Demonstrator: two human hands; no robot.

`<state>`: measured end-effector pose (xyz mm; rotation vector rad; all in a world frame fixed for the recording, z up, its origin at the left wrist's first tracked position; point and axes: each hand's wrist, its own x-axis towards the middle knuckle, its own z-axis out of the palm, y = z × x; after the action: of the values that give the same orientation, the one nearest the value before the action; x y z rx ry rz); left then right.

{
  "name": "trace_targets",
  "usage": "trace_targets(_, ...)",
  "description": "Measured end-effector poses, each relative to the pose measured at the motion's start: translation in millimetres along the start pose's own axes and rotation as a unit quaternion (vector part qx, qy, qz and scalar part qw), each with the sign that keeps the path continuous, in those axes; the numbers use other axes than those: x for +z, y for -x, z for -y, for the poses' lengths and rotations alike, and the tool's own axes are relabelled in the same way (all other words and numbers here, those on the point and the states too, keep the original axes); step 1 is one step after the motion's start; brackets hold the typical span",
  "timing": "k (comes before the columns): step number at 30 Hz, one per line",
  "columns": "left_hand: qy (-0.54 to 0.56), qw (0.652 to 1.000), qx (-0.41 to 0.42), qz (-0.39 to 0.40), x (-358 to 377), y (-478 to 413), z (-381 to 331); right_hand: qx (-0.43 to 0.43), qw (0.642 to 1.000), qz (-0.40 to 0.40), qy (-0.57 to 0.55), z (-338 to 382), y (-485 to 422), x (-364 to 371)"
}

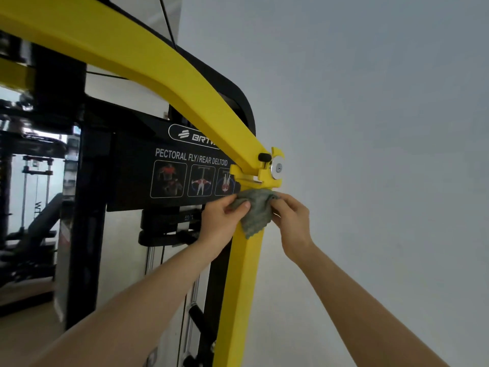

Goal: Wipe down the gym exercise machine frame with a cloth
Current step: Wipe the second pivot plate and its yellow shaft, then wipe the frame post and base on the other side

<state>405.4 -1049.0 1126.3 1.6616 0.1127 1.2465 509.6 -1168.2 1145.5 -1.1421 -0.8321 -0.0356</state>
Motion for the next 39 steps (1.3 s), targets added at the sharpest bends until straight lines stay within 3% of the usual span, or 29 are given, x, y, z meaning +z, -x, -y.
trace_targets(6, -0.02, 0.997, 0.009, 0.081, -16, 12, 20, -0.025, 0.998, 0.033, 0.047, -19, 14, -10)
trace_targets(22, -0.131, 0.975, -0.05, 0.172, -40, 95, 129, 0.038, 0.98, 0.033, 0.191, -133, 118, -31)
trace_targets(31, -0.148, 0.96, -0.135, 0.195, -44, 172, 202, 0.127, 0.94, 0.03, 0.315, -214, 195, -44)
trace_targets(39, -0.187, 0.959, -0.156, 0.146, -36, 216, 227, 0.153, 0.903, -0.008, 0.402, -239, 234, -44)
